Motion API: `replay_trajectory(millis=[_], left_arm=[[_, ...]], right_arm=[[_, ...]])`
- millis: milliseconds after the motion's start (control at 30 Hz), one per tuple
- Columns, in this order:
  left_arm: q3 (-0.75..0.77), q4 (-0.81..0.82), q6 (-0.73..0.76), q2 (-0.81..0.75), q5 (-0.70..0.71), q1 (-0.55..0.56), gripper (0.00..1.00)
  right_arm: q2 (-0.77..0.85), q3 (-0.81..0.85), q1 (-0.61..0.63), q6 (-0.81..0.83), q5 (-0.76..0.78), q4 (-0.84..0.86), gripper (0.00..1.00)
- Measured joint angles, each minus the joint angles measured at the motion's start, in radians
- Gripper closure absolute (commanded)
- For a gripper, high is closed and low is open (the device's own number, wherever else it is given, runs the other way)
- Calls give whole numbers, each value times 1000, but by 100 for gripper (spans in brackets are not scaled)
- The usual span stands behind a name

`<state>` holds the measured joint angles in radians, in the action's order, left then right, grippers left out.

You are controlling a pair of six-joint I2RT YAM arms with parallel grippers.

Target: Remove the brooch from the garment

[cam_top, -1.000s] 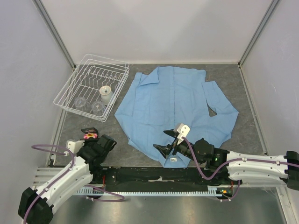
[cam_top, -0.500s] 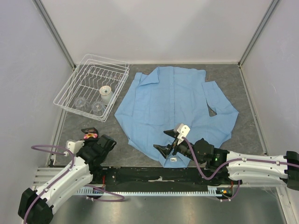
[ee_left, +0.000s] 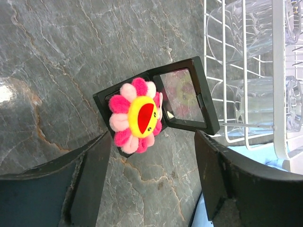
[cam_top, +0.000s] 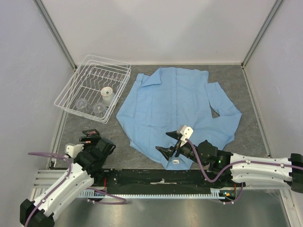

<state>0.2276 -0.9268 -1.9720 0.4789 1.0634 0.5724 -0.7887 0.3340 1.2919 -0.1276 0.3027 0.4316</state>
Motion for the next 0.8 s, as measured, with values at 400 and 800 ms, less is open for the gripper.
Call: replay_trajectory(millis=[400, 800], left_arm=[[76, -170, -2, -43, -68, 0, 17], [539, -106, 352, -43, -108, -1, 24]], right_arm=[[18, 0, -3, 0, 2, -1, 11], [4, 114, -34, -60, 233, -251, 2]])
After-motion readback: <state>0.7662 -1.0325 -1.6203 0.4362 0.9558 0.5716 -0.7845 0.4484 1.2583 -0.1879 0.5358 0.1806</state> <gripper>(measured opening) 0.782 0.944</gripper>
